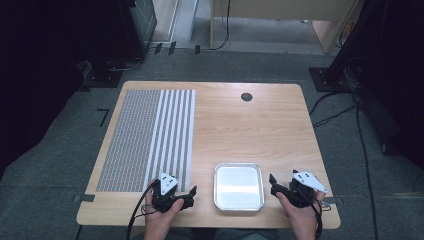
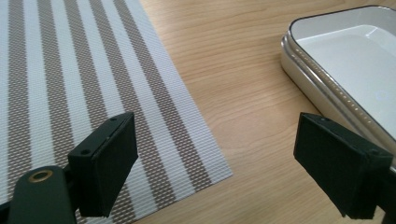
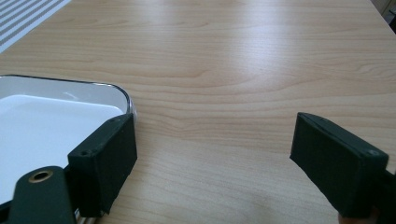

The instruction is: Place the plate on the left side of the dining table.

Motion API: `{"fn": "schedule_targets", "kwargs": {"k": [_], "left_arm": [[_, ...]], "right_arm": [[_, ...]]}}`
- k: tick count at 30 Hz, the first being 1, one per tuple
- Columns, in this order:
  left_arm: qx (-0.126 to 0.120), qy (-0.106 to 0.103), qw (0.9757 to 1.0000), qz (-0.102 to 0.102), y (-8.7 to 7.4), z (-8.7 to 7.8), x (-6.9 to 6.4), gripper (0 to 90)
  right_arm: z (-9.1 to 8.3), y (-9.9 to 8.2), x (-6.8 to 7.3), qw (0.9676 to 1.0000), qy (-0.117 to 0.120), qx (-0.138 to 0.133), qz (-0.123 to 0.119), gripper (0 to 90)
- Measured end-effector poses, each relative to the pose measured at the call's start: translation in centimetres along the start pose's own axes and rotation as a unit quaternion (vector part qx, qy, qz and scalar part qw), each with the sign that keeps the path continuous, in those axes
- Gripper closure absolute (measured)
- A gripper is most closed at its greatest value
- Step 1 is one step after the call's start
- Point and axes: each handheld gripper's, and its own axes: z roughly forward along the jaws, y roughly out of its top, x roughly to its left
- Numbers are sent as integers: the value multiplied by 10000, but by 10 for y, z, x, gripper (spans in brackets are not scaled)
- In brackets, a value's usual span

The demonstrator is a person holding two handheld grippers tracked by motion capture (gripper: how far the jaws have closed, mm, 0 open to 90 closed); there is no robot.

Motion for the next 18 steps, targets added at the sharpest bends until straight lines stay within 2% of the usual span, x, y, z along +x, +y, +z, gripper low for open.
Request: {"fn": "schedule_targets", "kwargs": {"k": [5, 8, 9, 11, 12, 14, 17, 18], "left_arm": [[-16, -83, 10000, 49, 2, 3, -10, 135], [-18, -98, 9999, 105, 3, 6, -17, 135], [-13, -76, 9999, 119, 3, 7, -20, 141], [0, -78, 9999, 123, 4, 9, -23, 148], [32, -71, 9999, 121, 4, 10, -25, 148], [73, -73, 9999, 98, 4, 12, -29, 159], [44, -53, 10000, 34, 6, 13, -35, 249], [50, -115, 9999, -4, 7, 13, -36, 262]], "right_arm": [[0, 3, 6, 9998, 92, -140, 78, 195], [-2, 3, 10, 9993, 184, -307, 90, 292], [-2, 4, 12, 9987, 323, -366, 168, 398], [0, 4, 11, 9969, 631, -337, 326, 491], [0, 4, 11, 9969, 631, -337, 326, 491], [2, 5, 10, 9946, 853, -247, 531, 532], [6, 4, 8, 9909, 1051, -258, 794, 561], [7, 5, 8, 9896, 1093, -277, 891, 575]]}}
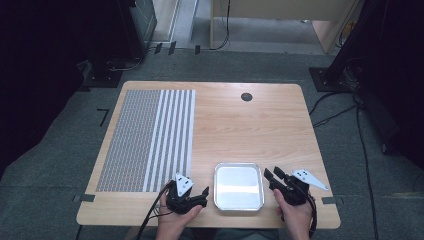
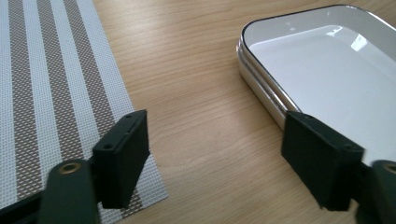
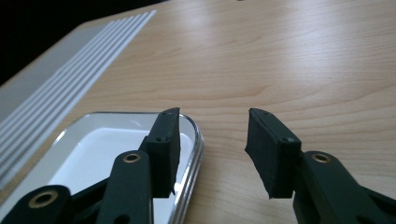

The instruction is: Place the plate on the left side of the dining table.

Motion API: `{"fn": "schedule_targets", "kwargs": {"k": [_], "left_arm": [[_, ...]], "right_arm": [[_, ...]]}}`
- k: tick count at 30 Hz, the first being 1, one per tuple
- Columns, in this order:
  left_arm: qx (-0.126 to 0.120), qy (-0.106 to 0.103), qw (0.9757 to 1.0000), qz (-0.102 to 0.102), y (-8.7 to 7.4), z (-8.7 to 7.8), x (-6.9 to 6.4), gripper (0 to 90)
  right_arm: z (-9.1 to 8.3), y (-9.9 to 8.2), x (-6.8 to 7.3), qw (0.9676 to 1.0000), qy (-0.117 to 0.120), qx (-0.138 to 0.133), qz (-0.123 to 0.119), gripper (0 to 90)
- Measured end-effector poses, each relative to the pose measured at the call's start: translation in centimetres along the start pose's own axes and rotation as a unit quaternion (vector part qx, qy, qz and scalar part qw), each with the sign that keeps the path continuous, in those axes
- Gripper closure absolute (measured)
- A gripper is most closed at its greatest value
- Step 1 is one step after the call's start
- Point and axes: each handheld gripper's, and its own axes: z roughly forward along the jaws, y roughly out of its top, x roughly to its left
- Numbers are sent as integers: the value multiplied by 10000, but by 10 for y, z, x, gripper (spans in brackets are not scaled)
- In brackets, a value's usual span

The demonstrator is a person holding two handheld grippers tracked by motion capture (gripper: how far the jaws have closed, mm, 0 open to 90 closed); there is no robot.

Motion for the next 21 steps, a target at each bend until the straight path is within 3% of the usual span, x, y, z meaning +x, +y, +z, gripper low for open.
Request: {"fn": "schedule_targets", "kwargs": {"k": [2, 6, 8, 9, 12, 17, 19, 20, 21], "left_arm": [[1, -94, 9999, -73, 1, 1, -3, 320], [41, -269, 9996, -66, 1, 3, -10, 382], [65, -321, 9994, -65, 1, 5, -14, 390], [77, -272, 9996, -37, 2, 5, -16, 431], [87, -261, 9996, -85, 9, 7, -16, 446], [75, -424, 9990, -106, 14, 6, -20, 450], [90, -482, 9987, -104, 12, 6, -22, 476], [96, -512, 9986, -110, 11, 6, -22, 476], [102, -568, 9983, -94, 10, 5, -23, 509]], "right_arm": [[2, 1, -1, 9994, 197, 102, 263, 606], [9, 0, -5, 9986, 285, 201, 392, 654], [14, 0, -8, 9964, 570, 267, 574, 687], [19, -2, -13, 9928, 859, 272, 793, 705], [23, -2, -13, 9919, 841, 296, 905, 738], [21, 4, -14, 9863, 805, 187, 1430, 782], [21, 9, -17, 9837, 662, 226, 1658, 793], [21, 9, -17, 9837, 662, 226, 1658, 793], [20, 11, -22, 9788, 706, 244, 1907, 792]]}}
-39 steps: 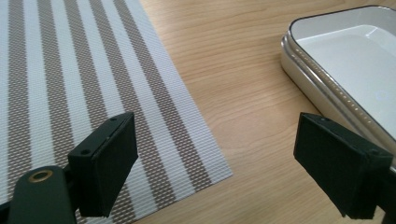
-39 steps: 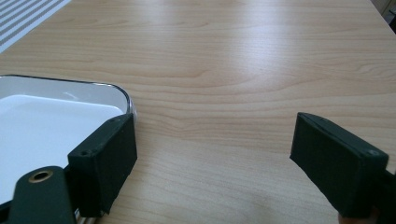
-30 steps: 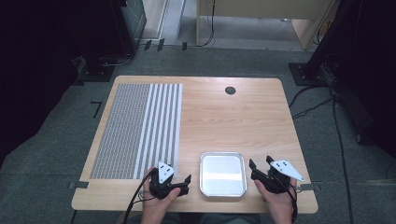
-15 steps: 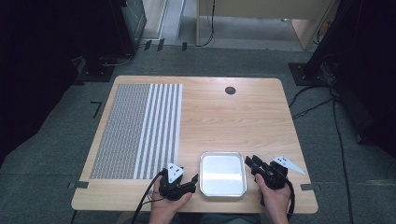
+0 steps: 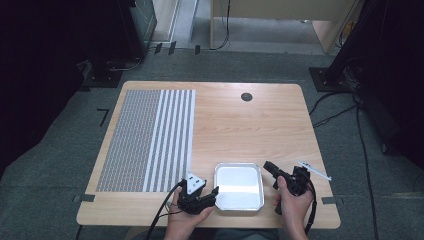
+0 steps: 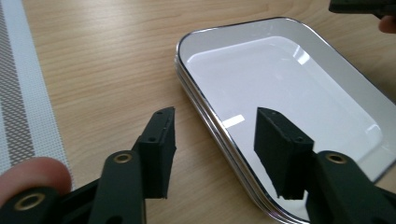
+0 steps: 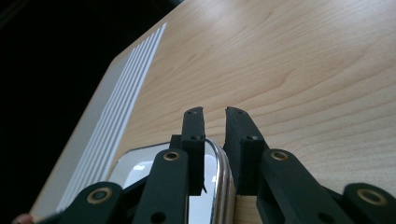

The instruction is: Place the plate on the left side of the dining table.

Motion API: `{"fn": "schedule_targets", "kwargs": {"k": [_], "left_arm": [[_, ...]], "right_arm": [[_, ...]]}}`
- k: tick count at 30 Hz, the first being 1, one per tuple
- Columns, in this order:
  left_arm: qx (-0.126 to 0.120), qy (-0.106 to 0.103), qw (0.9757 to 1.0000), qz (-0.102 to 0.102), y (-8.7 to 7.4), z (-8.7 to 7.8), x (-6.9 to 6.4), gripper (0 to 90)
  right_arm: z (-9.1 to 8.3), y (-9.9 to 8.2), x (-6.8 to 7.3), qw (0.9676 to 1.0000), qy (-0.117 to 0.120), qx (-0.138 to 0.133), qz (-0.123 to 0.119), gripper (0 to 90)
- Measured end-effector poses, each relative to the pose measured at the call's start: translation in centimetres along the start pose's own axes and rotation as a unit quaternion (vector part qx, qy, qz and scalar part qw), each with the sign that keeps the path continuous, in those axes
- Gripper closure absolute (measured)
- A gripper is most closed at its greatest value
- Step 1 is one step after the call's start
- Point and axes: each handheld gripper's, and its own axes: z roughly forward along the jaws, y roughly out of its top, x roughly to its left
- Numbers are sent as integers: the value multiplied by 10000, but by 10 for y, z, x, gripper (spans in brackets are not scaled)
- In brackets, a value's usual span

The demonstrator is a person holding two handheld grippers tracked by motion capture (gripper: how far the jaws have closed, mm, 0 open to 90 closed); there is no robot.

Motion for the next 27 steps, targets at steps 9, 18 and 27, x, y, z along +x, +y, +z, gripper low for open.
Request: {"fn": "schedule_targets", "kwargs": {"k": [9, 18, 27], "left_arm": [[69, -289, 9995, -131, -4, 1, 7, 549], [122, -572, 9981, -172, -5, 1, 6, 577], [196, -738, 9968, -230, -5, 3, 7, 585]], "right_arm": [[5, -4, -8, 9994, 241, 227, 74, 789], [9, -8, -15, 9979, 379, 441, 273, 787], [10, -11, -16, 9964, 520, 533, 402, 780]]}}
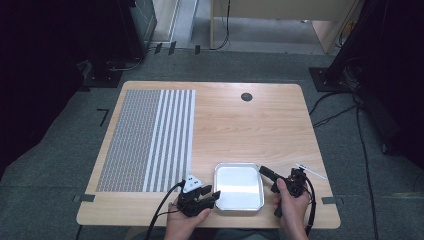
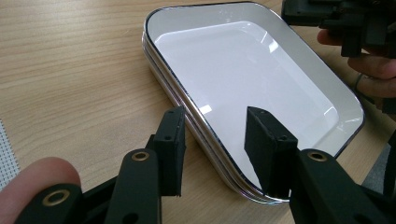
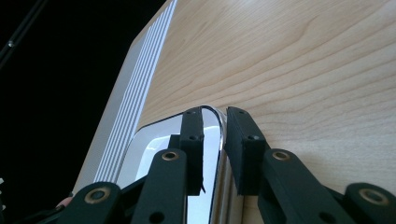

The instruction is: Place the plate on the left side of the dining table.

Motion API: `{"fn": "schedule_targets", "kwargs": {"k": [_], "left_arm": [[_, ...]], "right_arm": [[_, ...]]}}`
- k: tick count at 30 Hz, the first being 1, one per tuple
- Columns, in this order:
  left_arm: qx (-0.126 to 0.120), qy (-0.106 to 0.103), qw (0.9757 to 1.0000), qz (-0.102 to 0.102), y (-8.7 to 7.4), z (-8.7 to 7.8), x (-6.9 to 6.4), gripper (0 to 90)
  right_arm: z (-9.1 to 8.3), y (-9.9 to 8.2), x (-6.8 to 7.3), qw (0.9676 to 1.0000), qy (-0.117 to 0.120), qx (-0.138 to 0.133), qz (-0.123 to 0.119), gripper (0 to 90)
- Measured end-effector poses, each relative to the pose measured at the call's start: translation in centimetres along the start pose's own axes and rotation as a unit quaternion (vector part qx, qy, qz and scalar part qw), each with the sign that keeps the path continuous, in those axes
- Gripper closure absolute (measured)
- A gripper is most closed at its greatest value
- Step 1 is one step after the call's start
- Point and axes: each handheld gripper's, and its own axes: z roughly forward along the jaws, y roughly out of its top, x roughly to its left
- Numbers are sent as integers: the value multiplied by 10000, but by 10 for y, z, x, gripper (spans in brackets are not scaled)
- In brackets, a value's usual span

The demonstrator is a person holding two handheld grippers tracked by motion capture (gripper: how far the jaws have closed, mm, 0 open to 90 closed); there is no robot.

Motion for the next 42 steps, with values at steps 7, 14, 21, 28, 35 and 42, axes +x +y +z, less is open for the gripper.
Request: {"fn": "schedule_targets", "kwargs": {"k": [7, 14, 21, 28, 35, 42], "left_arm": [[40, -43, 10000, 8, -1, 2, -1, 584], [32, -55, 10000, -6, -1, 3, 0, 583], [29, -94, 9999, -25, -1, 2, -1, 581], [43, -161, 9999, -28, -1, 1, -3, 588], [94, -188, 9998, -68, -2, 1, -5, 582], [138, -323, 9988, -355, -2, 1, -1, 572]], "right_arm": [[0, 0, -2, 9998, 76, 43, 194, 779], [-3, 0, -4, 9990, 197, -21, 401, 777], [-4, -1, -3, 9989, 260, -44, 393, 769], [-3, -2, -3, 9994, 150, 17, 319, 761], [-3, -4, -2, 9995, 157, 18, 257, 756], [-4, -6, -3, 9995, 172, 3, 281, 755]]}}
